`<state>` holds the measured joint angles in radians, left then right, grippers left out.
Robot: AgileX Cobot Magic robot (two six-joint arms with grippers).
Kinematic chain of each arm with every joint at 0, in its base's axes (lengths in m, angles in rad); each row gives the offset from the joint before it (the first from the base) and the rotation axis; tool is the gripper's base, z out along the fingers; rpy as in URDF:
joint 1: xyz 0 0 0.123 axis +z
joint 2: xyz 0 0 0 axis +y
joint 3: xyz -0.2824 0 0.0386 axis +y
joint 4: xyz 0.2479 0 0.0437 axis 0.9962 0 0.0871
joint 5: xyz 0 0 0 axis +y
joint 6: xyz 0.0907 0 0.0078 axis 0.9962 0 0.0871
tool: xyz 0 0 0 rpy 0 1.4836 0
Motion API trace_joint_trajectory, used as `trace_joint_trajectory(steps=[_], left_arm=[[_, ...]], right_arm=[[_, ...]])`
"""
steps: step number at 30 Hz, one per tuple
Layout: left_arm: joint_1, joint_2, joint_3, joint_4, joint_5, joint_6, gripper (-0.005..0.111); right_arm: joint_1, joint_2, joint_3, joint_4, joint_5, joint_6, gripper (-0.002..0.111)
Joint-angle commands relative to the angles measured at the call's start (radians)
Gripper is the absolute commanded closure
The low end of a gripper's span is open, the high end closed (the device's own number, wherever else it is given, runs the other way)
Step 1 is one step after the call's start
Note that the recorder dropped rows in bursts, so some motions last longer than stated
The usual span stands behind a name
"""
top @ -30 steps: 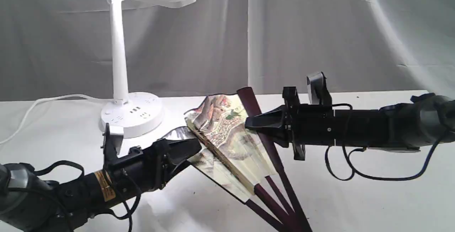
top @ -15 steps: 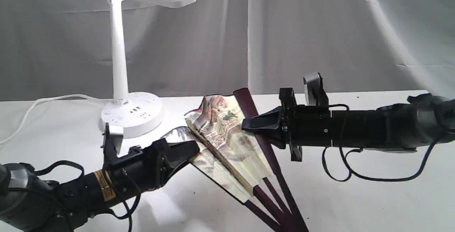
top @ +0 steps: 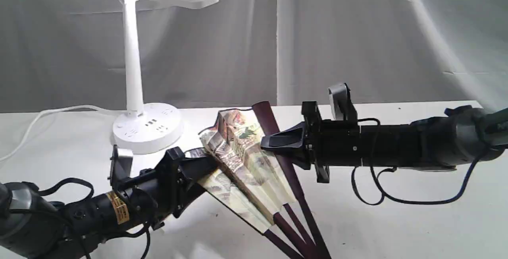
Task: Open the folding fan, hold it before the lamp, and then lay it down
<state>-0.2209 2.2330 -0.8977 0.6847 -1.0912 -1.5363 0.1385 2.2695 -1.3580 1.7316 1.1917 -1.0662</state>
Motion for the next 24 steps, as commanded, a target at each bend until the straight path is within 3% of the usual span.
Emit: trace_joint_trajectory(steps=[1, 12, 24], left_arm=[[0.001, -0.005, -0.003, -0.014, -0.006, -0.006, 0.057], [0.001, -0.005, -0.003, -0.014, -0.011, -0.002, 0.062], [0.001, -0.005, -0.003, -0.009, -0.011, -0.001, 0.103]], right_arm=[[0.002, -0.011, -0.005, 0.013, 0.029, -0.002, 0.108], [0.002, -0.011, -0.005, 0.013, 0.029, -0.002, 0.108], [0.002, -0.011, -0.005, 0.013, 0.029, -0.004, 0.108]])
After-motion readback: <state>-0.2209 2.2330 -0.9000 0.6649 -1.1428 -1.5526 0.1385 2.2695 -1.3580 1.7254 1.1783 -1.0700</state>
